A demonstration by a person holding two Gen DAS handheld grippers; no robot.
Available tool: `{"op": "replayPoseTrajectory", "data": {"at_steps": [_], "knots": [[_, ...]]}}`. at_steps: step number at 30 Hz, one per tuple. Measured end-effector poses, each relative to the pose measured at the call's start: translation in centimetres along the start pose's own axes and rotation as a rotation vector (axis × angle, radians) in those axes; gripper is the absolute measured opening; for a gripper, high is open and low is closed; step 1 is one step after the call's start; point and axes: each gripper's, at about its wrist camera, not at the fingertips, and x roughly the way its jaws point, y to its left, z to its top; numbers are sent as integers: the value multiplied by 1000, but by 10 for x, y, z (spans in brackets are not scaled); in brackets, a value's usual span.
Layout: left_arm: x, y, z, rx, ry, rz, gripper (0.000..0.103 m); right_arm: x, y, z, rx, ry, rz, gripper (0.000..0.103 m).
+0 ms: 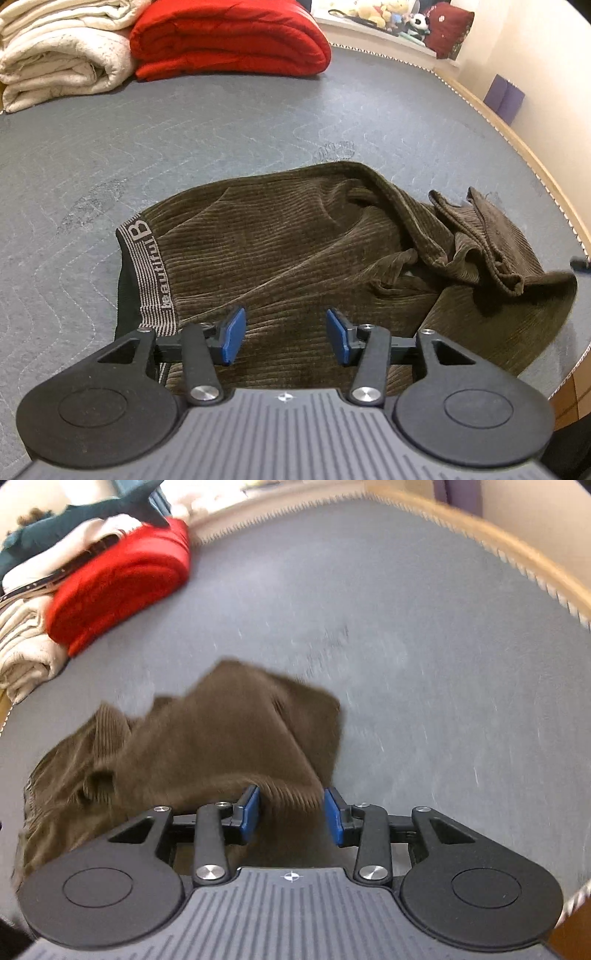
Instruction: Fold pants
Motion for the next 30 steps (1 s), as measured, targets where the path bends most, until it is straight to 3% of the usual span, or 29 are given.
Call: {"op": "replayPoseTrajectory", "data": {"at_steps": [6,10,15,18,20,21,22,23,27,30], "knots": [[5,-1,6,-2,-2,9,58,26,70,17,-283,-62,55,42],[9,0,11,-18,3,2,58,57,118,1,-531,34,97,43],[11,-5,14,-6,2,-15,58,92,156,-32,-822,189,64,43],[12,-9,14,4,1,-25,59,102,170,-45,-951,198,-10,44],[13,-11,14,6,2,-27,59,105,173,-50,-1001,182,-73,40],[13,-12,15,5,3,-30,59,106,173,-50,-1006,177,-86,36],[14,-13,15,5,3,-32,59,105,172,-48,-993,167,-83,17],[14,-14,15,7,2,-34,59,102,170,-44,-963,147,-70,8],[15,-19,15,19,5,-43,59,62,140,-11,-727,-27,-4,7],[16,-26,13,36,8,-49,59,18,83,22,-399,-228,-9,7]]}}
